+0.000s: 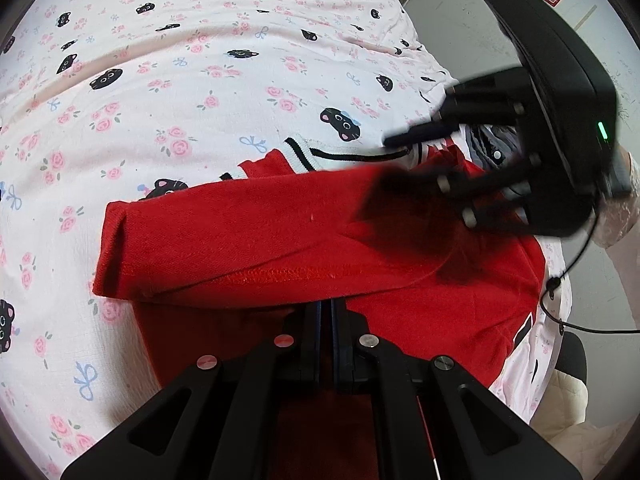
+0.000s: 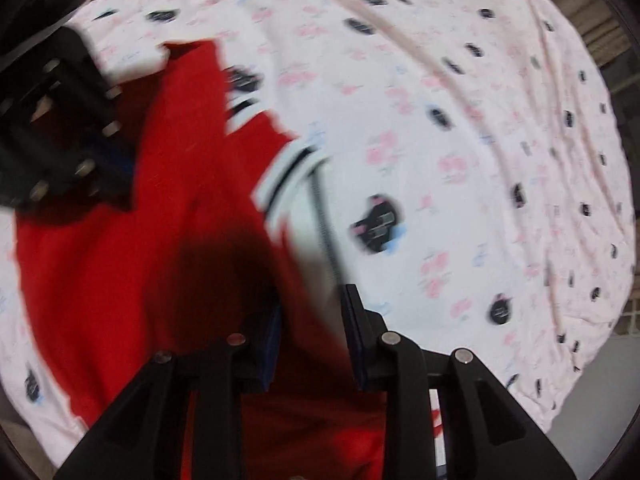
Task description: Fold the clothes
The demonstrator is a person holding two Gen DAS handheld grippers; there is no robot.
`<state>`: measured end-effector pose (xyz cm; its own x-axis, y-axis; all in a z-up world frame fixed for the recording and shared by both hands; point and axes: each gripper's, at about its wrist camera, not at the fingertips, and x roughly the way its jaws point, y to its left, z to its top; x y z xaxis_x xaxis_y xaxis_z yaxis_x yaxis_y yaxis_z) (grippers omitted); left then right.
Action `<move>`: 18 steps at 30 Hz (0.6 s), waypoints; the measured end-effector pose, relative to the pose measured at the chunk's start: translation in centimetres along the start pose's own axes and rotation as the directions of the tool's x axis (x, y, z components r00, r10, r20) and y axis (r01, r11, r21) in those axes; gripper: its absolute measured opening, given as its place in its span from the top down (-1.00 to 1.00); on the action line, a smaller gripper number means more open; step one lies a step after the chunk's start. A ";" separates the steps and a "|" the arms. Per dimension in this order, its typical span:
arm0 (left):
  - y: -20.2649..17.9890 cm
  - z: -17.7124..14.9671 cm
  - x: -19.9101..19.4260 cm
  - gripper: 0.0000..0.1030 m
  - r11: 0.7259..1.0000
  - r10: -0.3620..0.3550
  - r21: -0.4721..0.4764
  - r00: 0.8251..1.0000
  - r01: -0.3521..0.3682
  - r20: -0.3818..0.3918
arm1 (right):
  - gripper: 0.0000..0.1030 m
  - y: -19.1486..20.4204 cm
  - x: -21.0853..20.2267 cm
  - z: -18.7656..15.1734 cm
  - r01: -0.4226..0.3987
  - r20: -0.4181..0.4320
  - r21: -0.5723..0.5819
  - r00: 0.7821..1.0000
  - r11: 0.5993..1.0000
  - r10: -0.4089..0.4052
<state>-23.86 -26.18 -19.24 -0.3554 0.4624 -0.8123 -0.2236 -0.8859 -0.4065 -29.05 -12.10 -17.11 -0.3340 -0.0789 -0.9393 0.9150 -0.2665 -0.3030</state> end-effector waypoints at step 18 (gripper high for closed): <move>0.1 -0.4 -0.8 0.94 1.000 0.001 -0.006 1.000 -0.001 0.000 | 0.42 0.5 -1.3 3.8 -0.035 0.116 -0.041 0.993 0.999 0.039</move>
<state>-23.27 -26.67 -18.78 -0.3558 0.4619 -0.8124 -0.2183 -0.8863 -0.4084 -29.00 -15.79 -15.39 -0.3218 -0.1999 -0.9255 0.9346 -0.2236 -0.2767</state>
